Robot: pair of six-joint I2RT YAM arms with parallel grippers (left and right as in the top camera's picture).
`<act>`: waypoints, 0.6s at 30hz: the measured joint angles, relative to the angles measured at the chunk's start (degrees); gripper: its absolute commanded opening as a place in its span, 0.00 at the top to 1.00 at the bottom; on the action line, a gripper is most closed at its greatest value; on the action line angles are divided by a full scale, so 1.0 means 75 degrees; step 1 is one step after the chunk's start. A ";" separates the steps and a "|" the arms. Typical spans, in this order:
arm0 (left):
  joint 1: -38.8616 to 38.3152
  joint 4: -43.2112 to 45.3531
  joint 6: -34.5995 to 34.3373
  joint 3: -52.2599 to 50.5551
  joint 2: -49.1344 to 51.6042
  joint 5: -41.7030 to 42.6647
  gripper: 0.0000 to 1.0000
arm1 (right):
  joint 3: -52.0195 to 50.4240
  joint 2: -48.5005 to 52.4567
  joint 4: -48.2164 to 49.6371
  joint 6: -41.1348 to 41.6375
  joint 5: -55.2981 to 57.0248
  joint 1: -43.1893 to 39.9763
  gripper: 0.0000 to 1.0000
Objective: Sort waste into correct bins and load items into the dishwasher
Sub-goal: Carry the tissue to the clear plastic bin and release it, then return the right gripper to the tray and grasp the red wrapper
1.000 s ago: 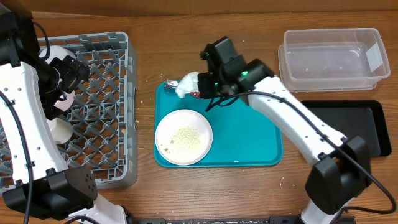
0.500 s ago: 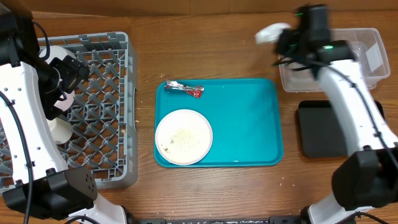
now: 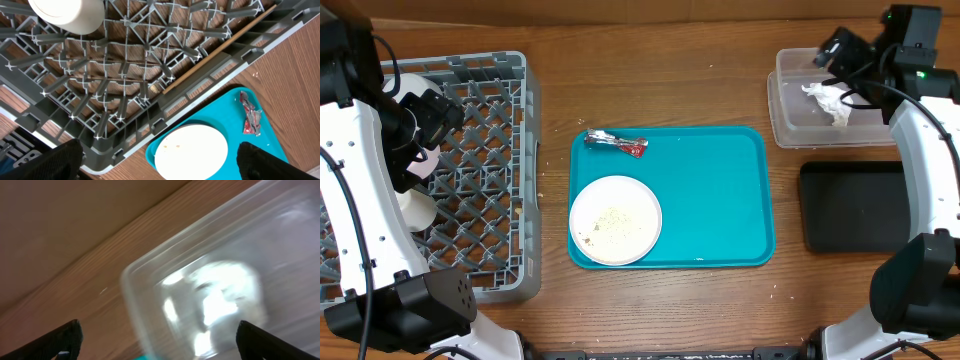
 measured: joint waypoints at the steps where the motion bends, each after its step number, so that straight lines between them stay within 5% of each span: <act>1: 0.0000 0.0000 0.0000 0.0000 0.0000 0.0000 0.00 | 0.0000 0.0003 -0.0015 -0.0003 -0.0446 0.0061 0.00; 8: 0.0000 0.0000 0.0000 0.0000 0.0000 0.0003 0.00 | 0.0000 0.0242 0.0256 -0.0213 -0.2008 0.1582 0.00; 18: 0.0000 0.0000 0.0000 0.0000 0.0000 0.0000 0.00 | -0.0009 0.2057 0.1052 -0.4479 -0.1530 0.4966 0.00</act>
